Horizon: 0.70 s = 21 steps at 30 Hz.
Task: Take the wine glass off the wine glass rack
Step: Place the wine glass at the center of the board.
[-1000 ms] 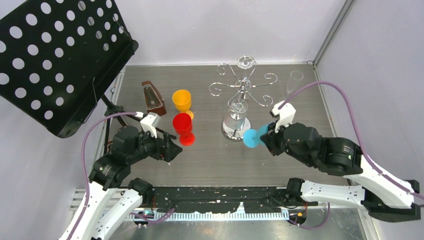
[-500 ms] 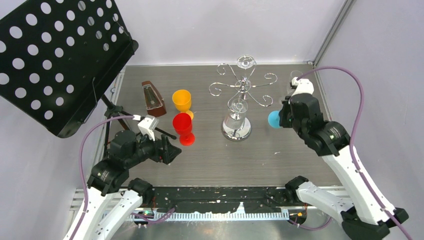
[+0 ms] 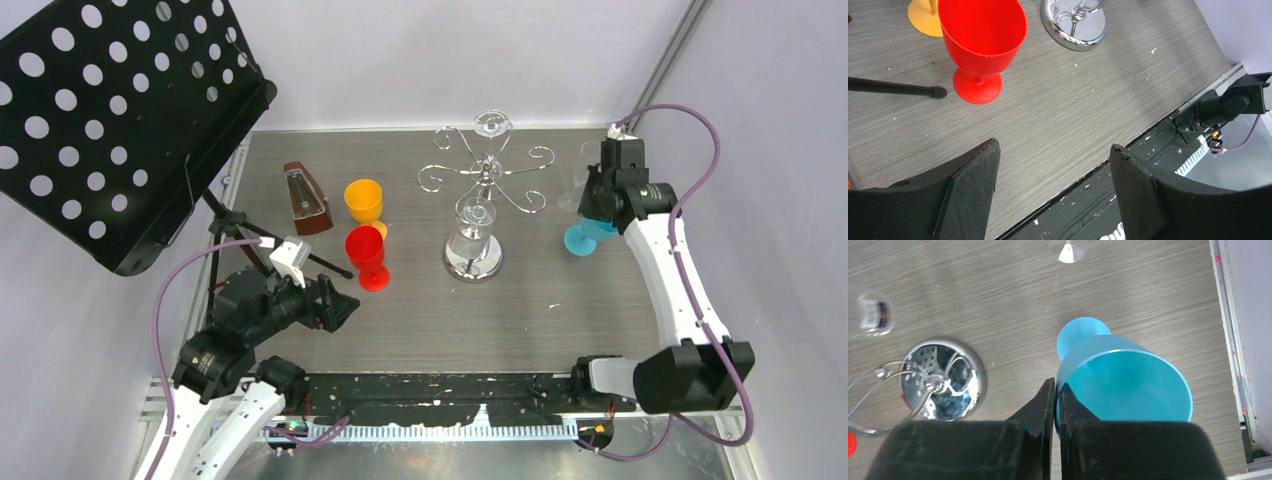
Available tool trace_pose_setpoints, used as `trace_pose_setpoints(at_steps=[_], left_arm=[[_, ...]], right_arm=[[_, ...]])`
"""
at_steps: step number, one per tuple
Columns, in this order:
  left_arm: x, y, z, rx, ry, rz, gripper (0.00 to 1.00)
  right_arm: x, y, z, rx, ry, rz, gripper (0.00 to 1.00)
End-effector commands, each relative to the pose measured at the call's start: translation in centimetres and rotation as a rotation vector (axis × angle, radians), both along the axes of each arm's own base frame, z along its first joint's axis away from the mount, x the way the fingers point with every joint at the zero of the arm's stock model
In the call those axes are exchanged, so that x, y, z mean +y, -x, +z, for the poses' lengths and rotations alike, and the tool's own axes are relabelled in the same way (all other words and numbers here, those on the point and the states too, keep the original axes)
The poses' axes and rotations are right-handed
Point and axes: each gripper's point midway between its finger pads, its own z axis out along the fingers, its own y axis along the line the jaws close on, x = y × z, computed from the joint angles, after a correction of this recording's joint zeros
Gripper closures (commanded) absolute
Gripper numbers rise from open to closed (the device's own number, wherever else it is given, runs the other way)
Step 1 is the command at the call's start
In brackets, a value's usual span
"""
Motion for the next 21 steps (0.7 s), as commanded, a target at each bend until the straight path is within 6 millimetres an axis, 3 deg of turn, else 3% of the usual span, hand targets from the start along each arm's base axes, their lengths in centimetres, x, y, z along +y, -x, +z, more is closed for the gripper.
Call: trace_pose_setpoints(at_steps=[1, 8, 21], left_arm=[[0.0, -0.6, 1.1, -0.056, 0.034, 0.02, 0.21], [-0.1, -0.4, 1.0, -0.055, 0.042, 0.018, 0.22], [-0.2, -0.3, 0.5, -0.039, 0.047, 0.01, 0.23]], right_arm=[[-2.3, -2.0, 0.9, -0.025, -0.021, -0.02, 0.95], [-4.6, -4.0, -0.3, 0.043, -0.021, -0.046, 0.95], [-6.1, -6.7, -4.0, 0.168, 0.008, -0.08, 0.95]])
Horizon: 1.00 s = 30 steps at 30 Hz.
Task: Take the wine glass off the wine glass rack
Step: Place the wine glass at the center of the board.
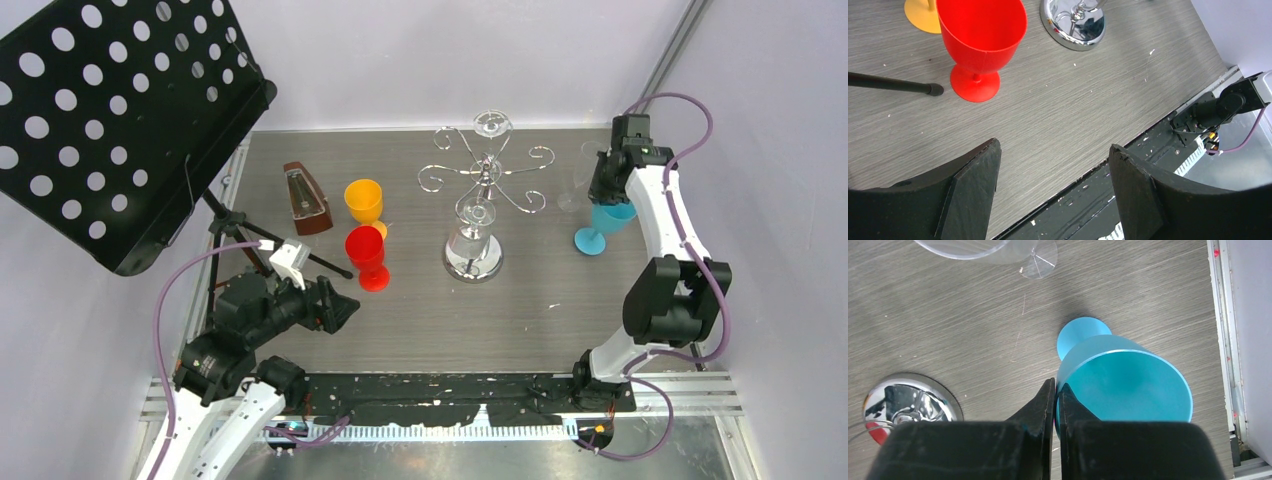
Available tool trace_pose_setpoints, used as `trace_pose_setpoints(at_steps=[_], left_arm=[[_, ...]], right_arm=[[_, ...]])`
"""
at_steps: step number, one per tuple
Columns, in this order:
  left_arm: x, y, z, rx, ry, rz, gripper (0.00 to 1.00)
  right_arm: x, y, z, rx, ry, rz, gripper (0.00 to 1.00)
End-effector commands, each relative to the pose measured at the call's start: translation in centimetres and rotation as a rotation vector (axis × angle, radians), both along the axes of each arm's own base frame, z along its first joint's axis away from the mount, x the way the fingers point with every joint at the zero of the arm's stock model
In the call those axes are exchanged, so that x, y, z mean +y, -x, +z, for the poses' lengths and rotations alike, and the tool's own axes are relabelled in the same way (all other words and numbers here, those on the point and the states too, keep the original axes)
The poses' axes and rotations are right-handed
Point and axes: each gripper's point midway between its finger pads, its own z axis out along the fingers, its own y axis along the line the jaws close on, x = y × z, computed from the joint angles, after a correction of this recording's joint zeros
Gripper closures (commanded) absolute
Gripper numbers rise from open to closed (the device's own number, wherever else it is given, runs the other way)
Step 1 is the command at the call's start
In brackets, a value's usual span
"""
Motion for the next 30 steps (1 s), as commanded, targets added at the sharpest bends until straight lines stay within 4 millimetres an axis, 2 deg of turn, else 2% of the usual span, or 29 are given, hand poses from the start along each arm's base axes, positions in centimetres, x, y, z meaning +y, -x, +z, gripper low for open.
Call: trace_pose_setpoints(at_steps=[1, 4, 8, 13, 17, 21, 27, 30], left_arm=[[-0.2, -0.5, 0.9, -0.041, 0.026, 0.004, 0.23], [-0.2, -0.5, 0.9, -0.04, 0.024, 0.008, 0.23], [-0.2, -0.5, 0.8, -0.037, 0.024, 0.005, 0.23], [-0.2, -0.5, 0.7, -0.035, 0.023, 0.009, 0.23], [-0.1, -0.6, 0.7, -0.035, 0.021, 0.013, 0.23], [0.0, -0.6, 0.6, -0.033, 0.02, 0.018, 0.23], [0.0, -0.7, 0.5, -0.031, 0.018, 0.02, 0.23], [0.0, -0.7, 0.4, -0.028, 0.016, 0.021, 0.23]], right_arm=[[-0.9, -0.8, 0.7, -0.011, 0.038, 0.0, 0.94], [-1.1, -0.8, 0.2, -0.001, 0.053, -0.003, 0.91], [-1.3, -0.9, 0.2, -0.003, 0.062, 0.004, 0.68], [-1.5, -1.1, 1.1, -0.027, 0.08, 0.003, 0.59], [-1.7, -1.3, 3.6, -0.086, 0.092, -0.006, 0.53], [-1.5, -1.3, 7.0, -0.169, 0.091, -0.011, 0.49], [-0.5, -0.6, 12.4, -0.331, 0.068, 0.005, 0.47], [0.4, -0.1, 14.3, -0.387, 0.082, 0.031, 0.45]])
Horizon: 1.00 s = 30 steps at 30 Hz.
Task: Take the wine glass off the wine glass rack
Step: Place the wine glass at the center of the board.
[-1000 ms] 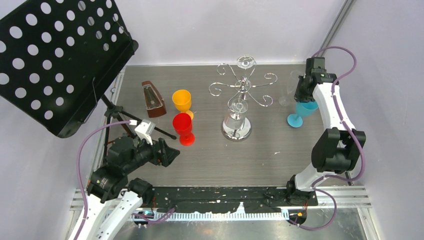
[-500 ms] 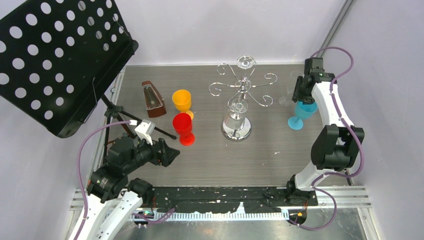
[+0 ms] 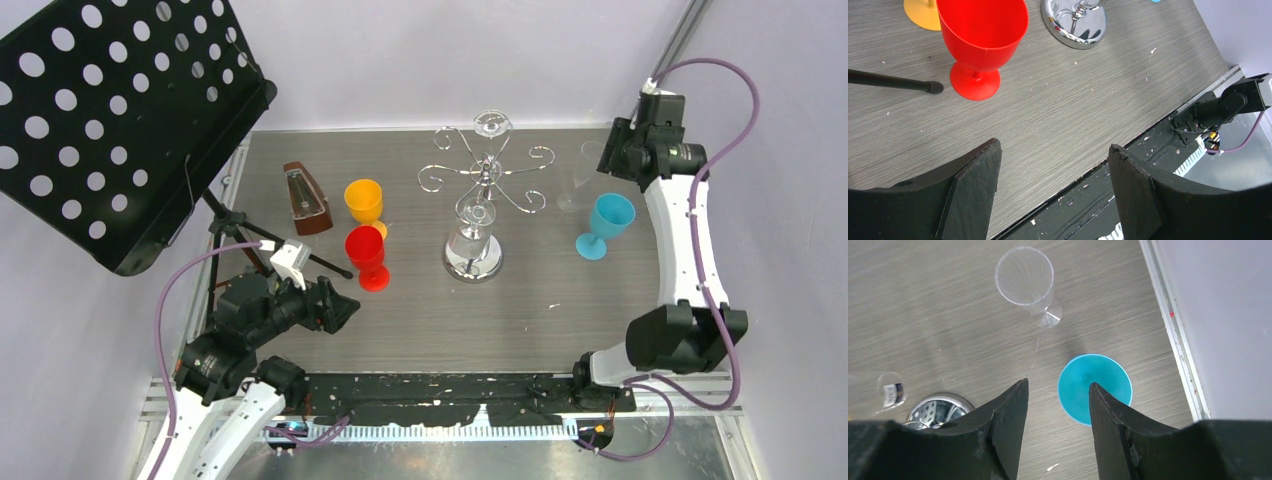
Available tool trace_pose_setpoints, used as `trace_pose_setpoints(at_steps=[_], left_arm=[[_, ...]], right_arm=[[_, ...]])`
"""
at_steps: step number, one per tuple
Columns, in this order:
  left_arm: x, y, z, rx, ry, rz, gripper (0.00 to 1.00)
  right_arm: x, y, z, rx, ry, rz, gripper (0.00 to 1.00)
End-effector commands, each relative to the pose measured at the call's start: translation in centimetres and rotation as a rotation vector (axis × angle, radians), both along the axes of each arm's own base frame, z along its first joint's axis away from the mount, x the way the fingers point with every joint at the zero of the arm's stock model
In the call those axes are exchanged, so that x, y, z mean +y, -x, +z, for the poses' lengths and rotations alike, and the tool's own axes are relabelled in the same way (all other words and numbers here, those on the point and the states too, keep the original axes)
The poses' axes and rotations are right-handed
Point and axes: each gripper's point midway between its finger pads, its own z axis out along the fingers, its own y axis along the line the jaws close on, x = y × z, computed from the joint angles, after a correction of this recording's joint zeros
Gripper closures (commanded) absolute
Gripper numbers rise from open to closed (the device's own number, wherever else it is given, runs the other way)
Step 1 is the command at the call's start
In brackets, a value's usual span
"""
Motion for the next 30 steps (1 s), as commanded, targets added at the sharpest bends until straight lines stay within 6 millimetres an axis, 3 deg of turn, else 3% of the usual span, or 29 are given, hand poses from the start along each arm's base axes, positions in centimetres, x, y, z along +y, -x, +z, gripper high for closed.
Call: trace_pose_setpoints(at_steps=[1, 5, 9, 16, 23, 30], left_arm=[[0.0, -0.7, 0.7, -0.036, 0.017, 0.019, 0.23], [0.0, -0.8, 0.5, -0.028, 0.012, 0.021, 0.23], [0.0, -0.9, 0.3, -0.019, 0.006, 0.025, 0.23], [-0.1, -0.9, 0.1, -0.015, 0.005, 0.021, 0.23], [-0.1, -1.0, -0.1, -0.004, 0.003, 0.02, 0.23], [-0.2, -1.1, -0.5, 0.012, -0.007, 0.02, 0.23]], right_arm=[[1.3, 0.8, 6.5, -0.191, 0.026, 0.032, 0.44], [2.9, 1.8, 9.7, -0.313, 0.016, 0.074, 0.42], [5.9, 2.9, 12.8, -0.429, -0.043, 0.173, 0.4], [12.8, 6.2, 17.8, -0.608, -0.158, 0.427, 0.37], [19.0, 8.4, 18.8, -0.642, -0.197, 0.654, 0.32], [22.1, 7.1, 17.7, -0.575, -0.154, 0.767, 0.3]])
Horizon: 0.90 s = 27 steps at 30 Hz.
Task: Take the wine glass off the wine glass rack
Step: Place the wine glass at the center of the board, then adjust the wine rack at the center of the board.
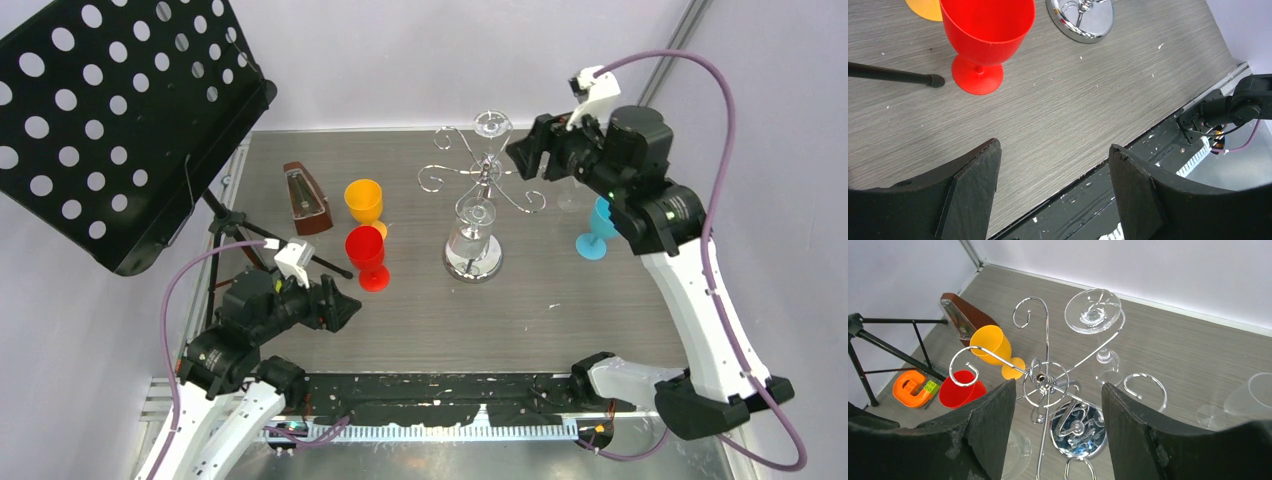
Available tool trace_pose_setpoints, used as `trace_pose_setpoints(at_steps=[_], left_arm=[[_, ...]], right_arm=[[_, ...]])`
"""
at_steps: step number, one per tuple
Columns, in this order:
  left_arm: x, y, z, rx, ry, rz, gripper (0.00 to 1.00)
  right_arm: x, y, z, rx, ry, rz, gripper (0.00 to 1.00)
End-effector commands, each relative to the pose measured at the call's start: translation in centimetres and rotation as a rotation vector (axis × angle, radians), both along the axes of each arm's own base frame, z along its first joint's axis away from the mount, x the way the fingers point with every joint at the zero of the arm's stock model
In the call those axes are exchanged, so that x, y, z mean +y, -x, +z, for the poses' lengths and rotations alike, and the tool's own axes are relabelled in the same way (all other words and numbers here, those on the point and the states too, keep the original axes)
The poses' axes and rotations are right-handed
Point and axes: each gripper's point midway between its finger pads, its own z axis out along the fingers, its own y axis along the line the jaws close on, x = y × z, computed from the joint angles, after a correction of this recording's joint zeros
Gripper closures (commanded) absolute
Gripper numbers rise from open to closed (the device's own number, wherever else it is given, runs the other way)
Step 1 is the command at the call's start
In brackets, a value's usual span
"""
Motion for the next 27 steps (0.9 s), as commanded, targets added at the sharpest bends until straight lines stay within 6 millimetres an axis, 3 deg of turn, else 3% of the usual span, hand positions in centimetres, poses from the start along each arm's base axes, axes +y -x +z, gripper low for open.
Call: trace_pose_setpoints(at_steps=[1, 8, 15, 21, 27], left_arm=[[-0.2, -0.9, 0.3, -0.013, 0.008, 0.015, 0.23], [-0.2, -1.1, -0.1, 0.008, -0.002, 0.021, 0.23], [-0.2, -1.2, -0.4, 0.022, -0.009, 0.024, 0.23], [-0.2, -1.1, -0.5, 0.024, -0.008, 0.025, 0.23], [-0.2, -1.1, -0.5, 0.025, -0.007, 0.022, 0.23]], right_arm=[[1.6, -1.0, 0.8, -0.04, 0.048, 0.057, 0.3], [4.0, -2.3, -1.7, 0.006, 0.06, 0.095, 0.3], [6.0, -2.7, -2.8, 0.022, 0.072, 0.119, 0.3], [6.3, -3.5, -4.4, 0.041, 0.125, 0.058, 0.32], [6.4, -4.1, -4.8, 0.025, 0.139, 0.01, 0.41]])
